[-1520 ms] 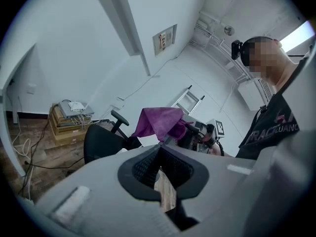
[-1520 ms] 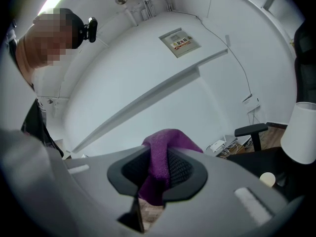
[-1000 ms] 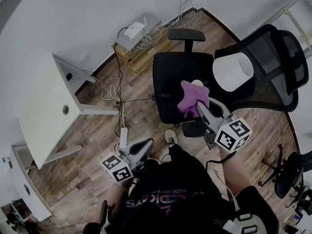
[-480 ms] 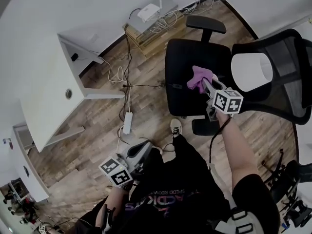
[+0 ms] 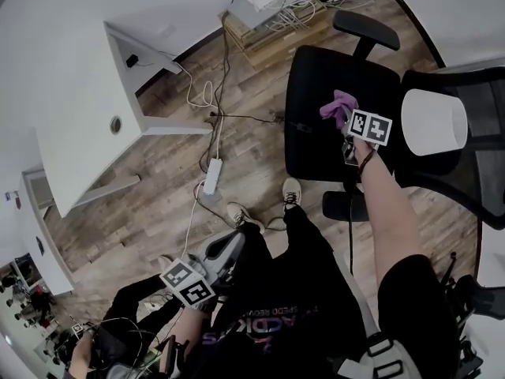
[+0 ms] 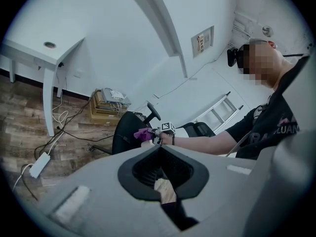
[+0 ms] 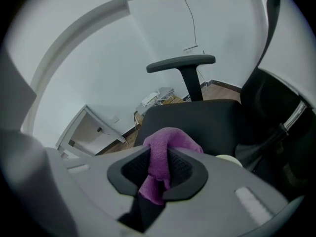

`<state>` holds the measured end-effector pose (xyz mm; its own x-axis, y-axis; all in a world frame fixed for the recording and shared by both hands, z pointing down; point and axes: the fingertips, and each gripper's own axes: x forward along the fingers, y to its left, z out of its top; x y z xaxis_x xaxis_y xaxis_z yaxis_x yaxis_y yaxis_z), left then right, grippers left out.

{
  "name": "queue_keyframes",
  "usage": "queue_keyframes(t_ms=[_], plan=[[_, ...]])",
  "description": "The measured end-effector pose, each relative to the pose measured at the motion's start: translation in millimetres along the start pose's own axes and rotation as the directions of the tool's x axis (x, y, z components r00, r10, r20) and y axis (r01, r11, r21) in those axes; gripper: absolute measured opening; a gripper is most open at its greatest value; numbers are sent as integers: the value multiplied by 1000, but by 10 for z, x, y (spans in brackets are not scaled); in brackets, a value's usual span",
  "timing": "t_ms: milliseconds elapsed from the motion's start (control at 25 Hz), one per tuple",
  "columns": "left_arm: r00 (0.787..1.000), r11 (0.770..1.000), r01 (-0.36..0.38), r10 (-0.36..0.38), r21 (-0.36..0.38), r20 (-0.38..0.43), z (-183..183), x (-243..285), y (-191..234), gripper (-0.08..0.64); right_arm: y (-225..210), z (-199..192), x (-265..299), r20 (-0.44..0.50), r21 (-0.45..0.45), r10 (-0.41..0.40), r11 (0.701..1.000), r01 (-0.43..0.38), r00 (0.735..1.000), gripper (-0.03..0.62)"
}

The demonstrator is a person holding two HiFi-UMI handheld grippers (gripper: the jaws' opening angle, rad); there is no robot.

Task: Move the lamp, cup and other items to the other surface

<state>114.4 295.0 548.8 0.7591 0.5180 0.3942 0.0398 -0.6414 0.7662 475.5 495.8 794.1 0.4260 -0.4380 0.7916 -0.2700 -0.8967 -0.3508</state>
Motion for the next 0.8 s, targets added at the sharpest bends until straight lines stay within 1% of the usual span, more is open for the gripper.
queue_keyframes(t_ms=[120,280,560,800], plan=[[1000,1000,-18,18,-17,0,-51,-11,51,0,-115,-73,134,-25,29,-26,999,27,999,77],[1000,999,-25,25,-27,-8,-95,5,88,0,-178,-116,237,-36,19,-42,999,42,998,92],[1000,1000,-18,18,-22,-9,-109,26,122,0,-157,-235,284,-77,-5,-33,999,33,996,178],[1000,1000,-1,1,-10,11,-39,-21,108,0,-192,-252,131,-76,4,-46,999,46,996,173]])
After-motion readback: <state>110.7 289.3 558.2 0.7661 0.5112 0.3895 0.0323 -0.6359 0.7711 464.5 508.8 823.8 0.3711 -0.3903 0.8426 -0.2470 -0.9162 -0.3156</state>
